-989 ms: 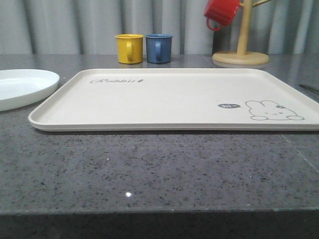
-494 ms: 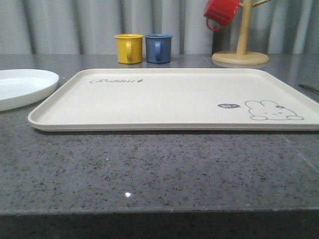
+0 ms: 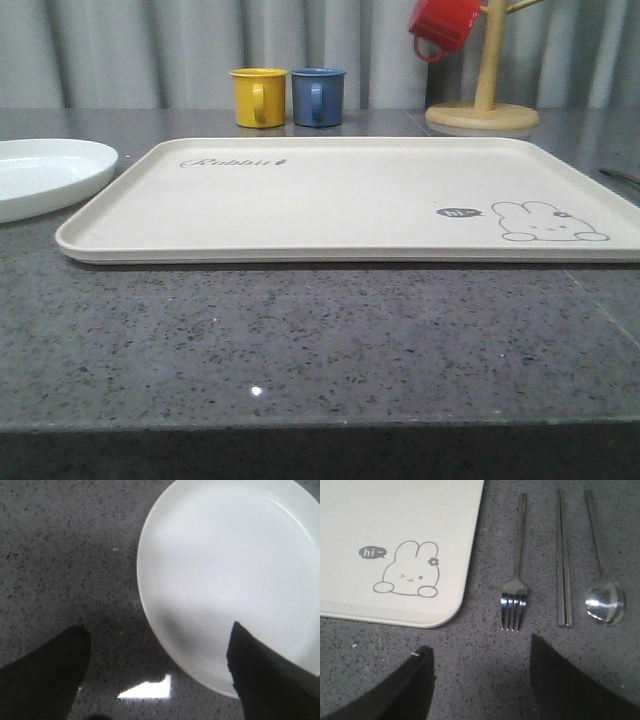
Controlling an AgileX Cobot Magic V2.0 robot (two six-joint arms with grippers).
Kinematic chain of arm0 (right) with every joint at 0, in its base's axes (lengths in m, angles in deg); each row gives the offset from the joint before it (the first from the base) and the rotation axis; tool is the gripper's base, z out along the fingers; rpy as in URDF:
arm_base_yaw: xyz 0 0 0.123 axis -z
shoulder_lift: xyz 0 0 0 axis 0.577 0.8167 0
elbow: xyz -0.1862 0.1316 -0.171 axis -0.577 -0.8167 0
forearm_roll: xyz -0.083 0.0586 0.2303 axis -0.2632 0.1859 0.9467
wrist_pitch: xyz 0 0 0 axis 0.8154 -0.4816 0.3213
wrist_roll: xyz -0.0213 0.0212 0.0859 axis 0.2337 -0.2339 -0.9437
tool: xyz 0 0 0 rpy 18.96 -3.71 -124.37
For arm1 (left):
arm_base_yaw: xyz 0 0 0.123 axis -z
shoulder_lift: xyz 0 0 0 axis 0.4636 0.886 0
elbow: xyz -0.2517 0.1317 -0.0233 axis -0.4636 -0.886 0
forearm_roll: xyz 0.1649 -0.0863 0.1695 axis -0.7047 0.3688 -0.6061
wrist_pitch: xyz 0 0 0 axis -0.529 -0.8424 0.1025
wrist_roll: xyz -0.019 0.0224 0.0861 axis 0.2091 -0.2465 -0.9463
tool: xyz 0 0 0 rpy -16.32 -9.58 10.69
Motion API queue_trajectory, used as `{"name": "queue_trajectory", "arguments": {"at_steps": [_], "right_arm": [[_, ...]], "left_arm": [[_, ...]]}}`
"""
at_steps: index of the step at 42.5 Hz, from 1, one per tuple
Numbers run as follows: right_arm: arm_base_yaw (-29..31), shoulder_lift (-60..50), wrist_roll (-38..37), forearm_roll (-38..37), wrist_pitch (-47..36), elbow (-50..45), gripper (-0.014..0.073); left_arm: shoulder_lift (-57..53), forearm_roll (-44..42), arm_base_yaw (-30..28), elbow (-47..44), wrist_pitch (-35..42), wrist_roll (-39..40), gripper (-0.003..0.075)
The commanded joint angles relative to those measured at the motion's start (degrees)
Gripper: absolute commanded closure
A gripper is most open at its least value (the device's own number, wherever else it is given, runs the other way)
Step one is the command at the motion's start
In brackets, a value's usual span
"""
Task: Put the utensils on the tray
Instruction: 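Lower the left gripper and grasp the white plate's rim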
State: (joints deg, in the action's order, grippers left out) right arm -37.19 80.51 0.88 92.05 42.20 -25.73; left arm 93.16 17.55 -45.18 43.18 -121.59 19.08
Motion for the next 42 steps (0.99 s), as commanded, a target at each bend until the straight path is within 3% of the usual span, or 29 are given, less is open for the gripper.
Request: {"name": "queue_trajectory", "arguments": {"at_steps": [1, 29, 42], "right_arm": [[0.1, 0.4, 0.1, -0.4, -3.2, 2.0, 0.0139], [0.1, 0.4, 0.1, -0.4, -3.2, 2.0, 0.0139], [0.1, 0.4, 0.1, -0.4, -3.2, 2.0, 0.0139]], "left_arm": [[1.6, 3.8, -0.6, 3.2, 1.8, -1.3, 0.0203], [13.0, 6.3, -0.3, 6.4, 5.0, -1.3, 0.0468], [13.0, 6.5, -0.3, 6.4, 4.3, -1.3, 0.0739]]}}
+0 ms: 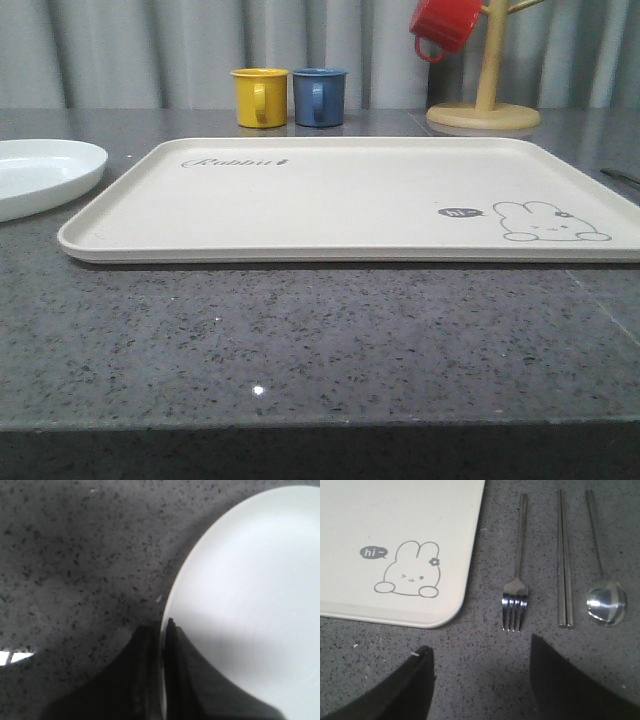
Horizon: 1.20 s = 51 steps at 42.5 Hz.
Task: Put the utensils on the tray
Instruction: 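Lower the left gripper and grasp the white plate's rim, then lift the plate with the left gripper and lower it onto the tray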
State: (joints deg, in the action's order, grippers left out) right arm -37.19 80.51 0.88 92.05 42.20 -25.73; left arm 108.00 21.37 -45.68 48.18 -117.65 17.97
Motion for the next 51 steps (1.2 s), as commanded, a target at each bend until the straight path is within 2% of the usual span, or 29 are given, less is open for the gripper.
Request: {"name": "queue_trajectory", "arguments": {"at_steps": [1, 10, 17, 24, 38, 45, 51], "right_arm": [[0.1, 0.4, 0.1, -0.4, -3.2, 2.0, 0.0139], [0.1, 0.4, 0.1, -0.4, -3.2, 2.0, 0.0139], [0.1, 0.4, 0.1, -0.4, -3.2, 2.0, 0.0139], [0.1, 0.4, 0.1, -0.4, -3.2, 2.0, 0.0139], [0.1, 0.4, 0.1, -0.4, -3.2, 2.0, 0.0139], [0.1, 0.4, 0.1, -0.4, -3.2, 2.0, 0.0139], [0.1, 0.4, 0.1, -0.4, -3.2, 2.0, 0.0139]], "left_arm": [[-1.8, 2.8, 0.2, 1.4, 0.4, -0.2, 0.0741], [-3.1, 4.8, 0.2, 4.0, -3.0, -0.2, 0.0741], [-4.2, 6.4, 3.0, 9.8, -6.9, -0.2, 0.0741], [-4.2, 8.2, 9.5, 13.6, -7.8, -0.2, 0.0741], [-2.2, 8.2, 26.3, 13.7, -6.1, -0.2, 0.0741], [0.7, 7.2, 30.7, 13.7, -3.1, -0.2, 0.0741], [2.8, 7.2, 31.9, 13.7, -2.8, -0.2, 0.0738]]}}
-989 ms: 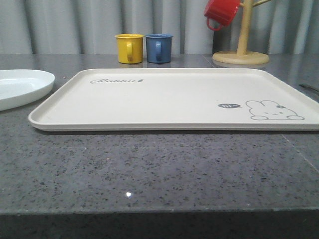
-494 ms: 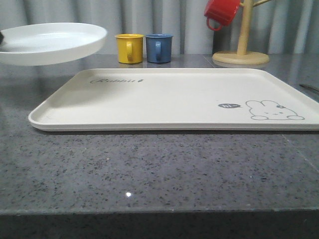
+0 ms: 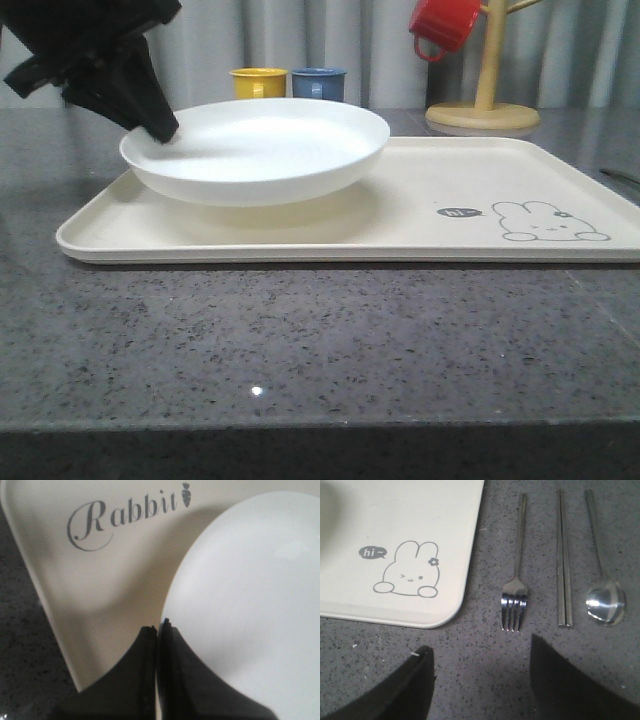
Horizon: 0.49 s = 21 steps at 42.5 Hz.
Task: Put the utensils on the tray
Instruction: 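Lift the plate with the left gripper and lower it onto the tray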
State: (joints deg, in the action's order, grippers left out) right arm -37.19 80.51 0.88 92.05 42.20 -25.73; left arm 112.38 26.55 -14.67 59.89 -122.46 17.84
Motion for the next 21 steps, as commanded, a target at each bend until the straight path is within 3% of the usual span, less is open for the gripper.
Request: {"name": "queue_trajectory", "arguments": {"at_steps": [1, 6, 16, 21], "right_arm": [[0.1, 0.4, 0.1, -0.4, -3.2, 2.0, 0.0139], [0.1, 0.4, 0.1, -0.4, -3.2, 2.0, 0.0139], [0.1, 0.4, 0.1, -0.4, -3.2, 2.0, 0.0139], [0.1, 0.4, 0.1, -0.4, -3.2, 2.0, 0.0139]], "left_arm": [[-1.2, 1.8, 0.9, 2.0, 2.1, -0.1, 0.0736], [-0.3, 1.0, 0.9, 2.0, 2.1, -0.1, 0.0657], [-0.3, -0.4, 0.9, 2.6, 0.8, -0.1, 0.0328], [-1.4, -3.8, 0.9, 5.1, -1.4, -0.1, 0.0302]]}}
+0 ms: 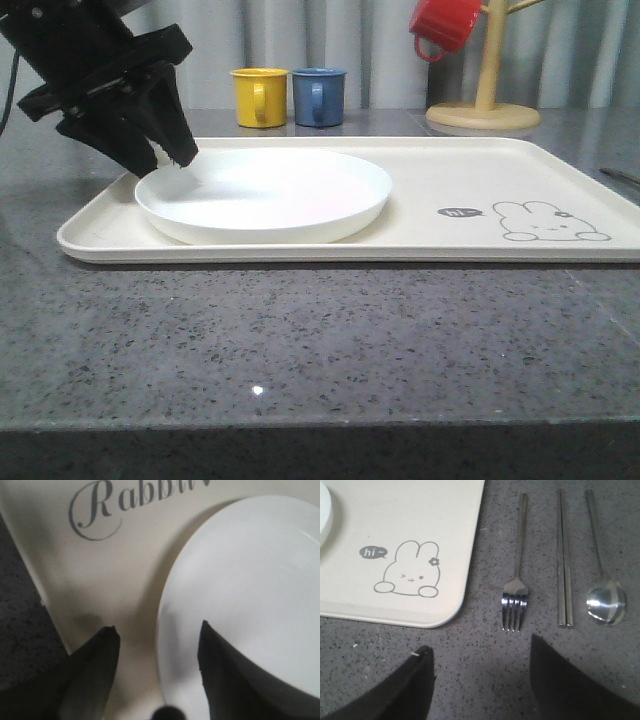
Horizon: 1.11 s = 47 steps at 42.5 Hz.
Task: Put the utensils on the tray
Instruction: 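Lift the plate with the left gripper and lower it onto the tray, then open the left gripper and withdraw it from the plate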
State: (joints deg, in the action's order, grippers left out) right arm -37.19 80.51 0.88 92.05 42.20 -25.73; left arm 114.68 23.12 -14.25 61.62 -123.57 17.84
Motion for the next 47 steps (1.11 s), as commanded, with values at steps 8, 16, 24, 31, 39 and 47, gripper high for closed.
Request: {"name": "queue_trajectory", "arguments": {"at_steps": [8, 16, 24, 31, 39, 47], "right_arm": [[0.1, 0.4, 0.1, -0.4, -3.2, 2.0, 0.0139], [0.1, 0.4, 0.1, -0.4, -3.2, 2.0, 0.0139], [0.1, 0.4, 0.1, -0.4, -3.2, 2.0, 0.0139], [0.1, 0.4, 0.1, -0.4, -3.2, 2.0, 0.0139], [0.1, 0.4, 0.1, -0.3, -3.2, 2.0, 0.0139], [0.1, 0.5, 0.1, -1.1, -4.6, 2.9, 0.0141]], "left_arm": [[-9.9, -1.6, 2.1, 5.9, -0.7, -0.1, 0.0302], [-20.0, -12.3, 10.8, 3.8, -0.2, 1.9, 0.0302], [-30.8, -24.0, 23.8, -4.3, 4.0, 9.2, 0.0303], [-40.4, -34.4, 33.5, -13.6, 4.4, 19.4, 0.0303], [-52.0, -35.1, 37.6, -22.9, 6.7, 24.4, 0.0303], [-60.0, -34.5, 37.7, -27.9, 7.1, 24.4, 0.0303]]}}
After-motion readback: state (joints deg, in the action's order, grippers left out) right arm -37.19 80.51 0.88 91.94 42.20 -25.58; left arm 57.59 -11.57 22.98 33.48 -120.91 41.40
